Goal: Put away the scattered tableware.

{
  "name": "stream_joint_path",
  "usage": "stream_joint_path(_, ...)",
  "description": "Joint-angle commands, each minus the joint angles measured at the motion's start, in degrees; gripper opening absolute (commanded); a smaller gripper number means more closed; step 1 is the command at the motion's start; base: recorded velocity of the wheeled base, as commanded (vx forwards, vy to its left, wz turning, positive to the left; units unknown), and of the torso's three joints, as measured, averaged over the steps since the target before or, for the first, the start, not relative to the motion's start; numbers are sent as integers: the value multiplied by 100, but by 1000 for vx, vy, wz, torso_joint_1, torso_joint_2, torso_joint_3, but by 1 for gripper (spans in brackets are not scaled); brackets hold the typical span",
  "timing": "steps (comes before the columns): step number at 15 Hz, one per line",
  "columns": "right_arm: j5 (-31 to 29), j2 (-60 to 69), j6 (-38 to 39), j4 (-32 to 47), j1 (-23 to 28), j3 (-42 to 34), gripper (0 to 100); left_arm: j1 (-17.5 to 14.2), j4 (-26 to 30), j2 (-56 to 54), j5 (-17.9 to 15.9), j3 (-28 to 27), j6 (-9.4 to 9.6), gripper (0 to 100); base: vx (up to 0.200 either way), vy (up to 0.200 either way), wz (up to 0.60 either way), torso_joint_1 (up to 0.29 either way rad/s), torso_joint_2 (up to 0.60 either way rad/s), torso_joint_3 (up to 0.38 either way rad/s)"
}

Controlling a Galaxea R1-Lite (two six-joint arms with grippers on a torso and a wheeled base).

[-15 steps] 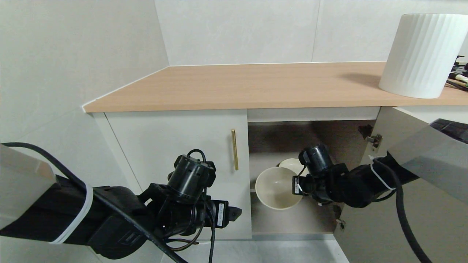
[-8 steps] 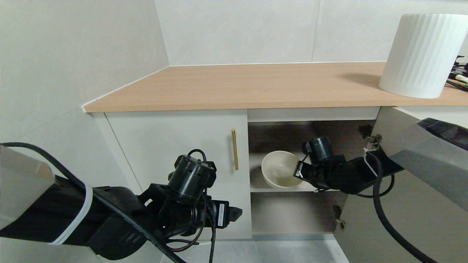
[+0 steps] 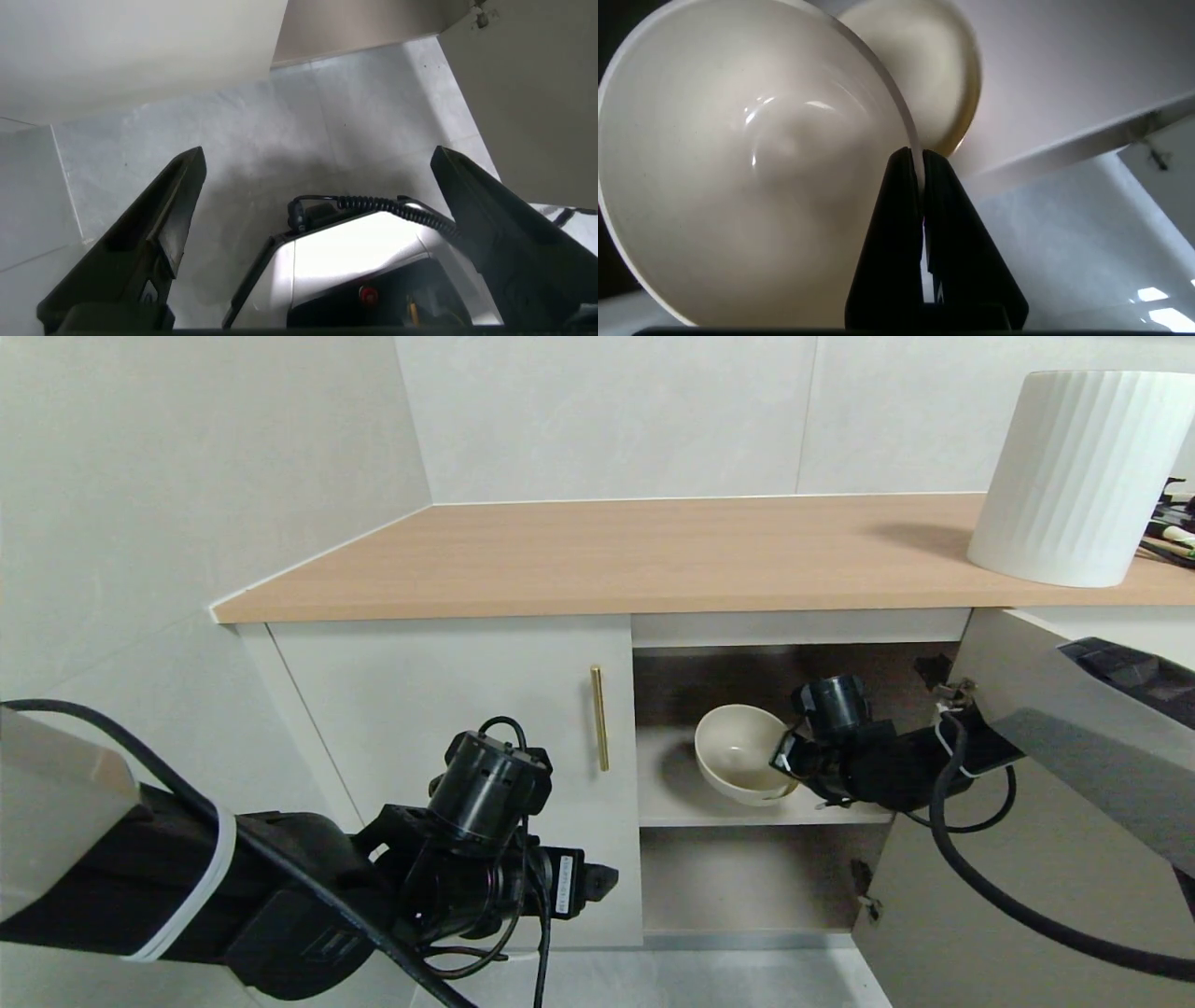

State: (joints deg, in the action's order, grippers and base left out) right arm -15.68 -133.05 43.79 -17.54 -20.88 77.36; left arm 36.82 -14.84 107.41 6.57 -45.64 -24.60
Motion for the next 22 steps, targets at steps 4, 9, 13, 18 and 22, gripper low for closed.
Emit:
stream_joint_path(4, -243, -362, -11, 32, 225, 420, 0, 1, -2, 8, 2, 3, -1, 100, 0, 0, 0, 0, 0, 0)
stream_joint_path(9, -287, -538, -28, 49, 251, 552, 0, 1, -2, 34, 2, -6, -1, 100, 0, 0, 0, 0, 0, 0)
stream_joint_path(13, -340, -617, -55, 58, 295, 622, 0, 1, -2, 43, 2, 3, -1, 100, 0, 0, 0, 0, 0, 0)
stream_joint_path(18, -366, -802, -125, 58, 304, 772, 0, 1, -2, 52, 2, -6, -1, 100, 0, 0, 0, 0, 0, 0)
stream_joint_path(22, -375, -890, -134, 67, 304, 912, 0, 1, -2, 43, 2, 3, -1, 100, 0, 0, 0, 0, 0, 0)
